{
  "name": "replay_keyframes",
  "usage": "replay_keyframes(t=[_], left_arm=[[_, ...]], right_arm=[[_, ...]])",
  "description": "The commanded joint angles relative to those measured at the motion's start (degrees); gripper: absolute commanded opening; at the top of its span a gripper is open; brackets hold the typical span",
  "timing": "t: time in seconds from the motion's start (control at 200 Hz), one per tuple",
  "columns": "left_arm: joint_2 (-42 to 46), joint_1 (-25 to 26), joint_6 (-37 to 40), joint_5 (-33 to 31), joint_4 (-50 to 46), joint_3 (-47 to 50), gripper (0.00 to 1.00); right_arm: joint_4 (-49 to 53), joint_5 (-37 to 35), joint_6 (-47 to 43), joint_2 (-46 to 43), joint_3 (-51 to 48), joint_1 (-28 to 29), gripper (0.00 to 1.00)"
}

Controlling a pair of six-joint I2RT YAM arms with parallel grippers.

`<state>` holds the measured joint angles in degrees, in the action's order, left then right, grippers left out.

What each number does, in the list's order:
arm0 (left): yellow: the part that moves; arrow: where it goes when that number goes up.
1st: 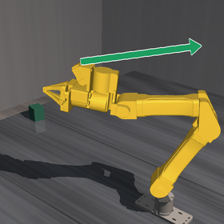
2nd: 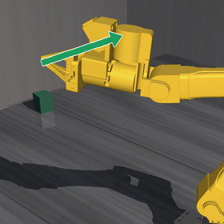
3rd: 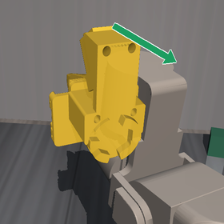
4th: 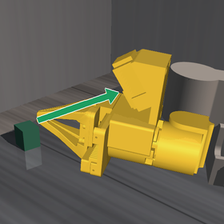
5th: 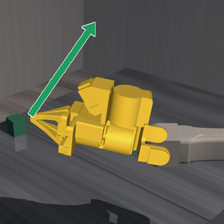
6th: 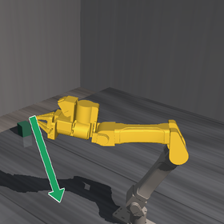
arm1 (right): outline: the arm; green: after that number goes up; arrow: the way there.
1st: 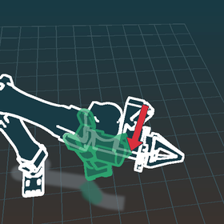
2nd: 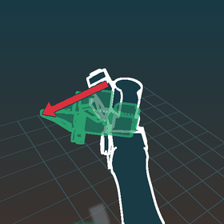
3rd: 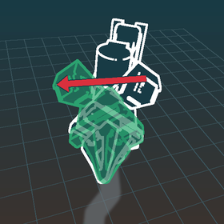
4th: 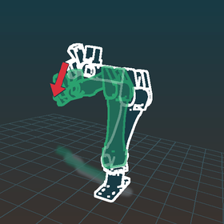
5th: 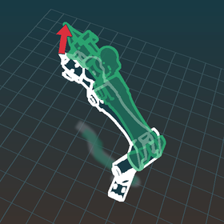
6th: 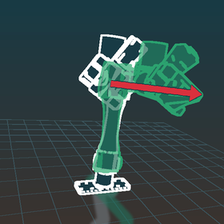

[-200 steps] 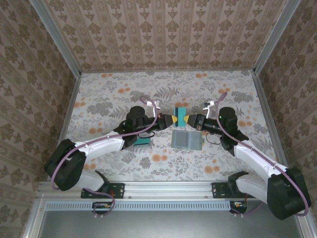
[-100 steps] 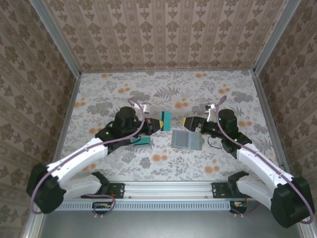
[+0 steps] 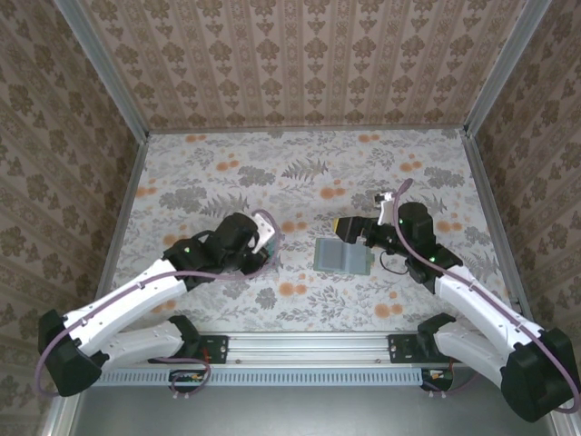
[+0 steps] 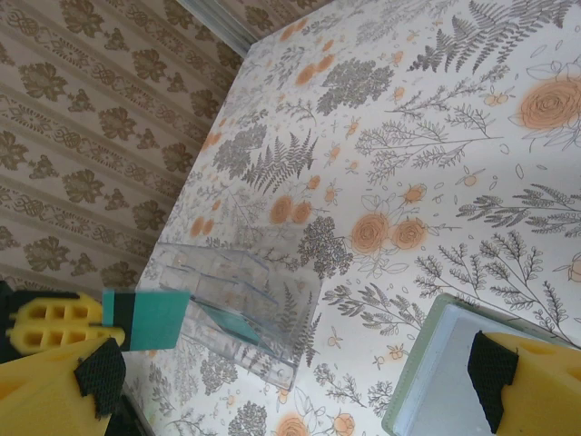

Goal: Take the credit cards out of the card holder

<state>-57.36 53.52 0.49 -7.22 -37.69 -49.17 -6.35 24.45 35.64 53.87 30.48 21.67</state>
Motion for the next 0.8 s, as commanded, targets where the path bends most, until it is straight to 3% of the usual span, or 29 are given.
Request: replay_keyframes(t=[0.0,0.325,0.795], left_arm=[[0.2,1.3,18.2,-5.9,-3.9,-0.6,0.0],[-4.1,1.4,33.1,-5.3,-5.2,0.9,0.0],[-10.4,-1.1,37.0,-4.1,-3.4,2.4,0.0]], right_arm=[[-0.2,-1.5,-1.6,-1.6,-1.4,0.3,1.0],[-1.2,-2.0,-1.6,-2.6,-2.8,0.3,1.0],[-0.9,-2.1,-1.5,-2.1,-2.7,0.3,1.0]])
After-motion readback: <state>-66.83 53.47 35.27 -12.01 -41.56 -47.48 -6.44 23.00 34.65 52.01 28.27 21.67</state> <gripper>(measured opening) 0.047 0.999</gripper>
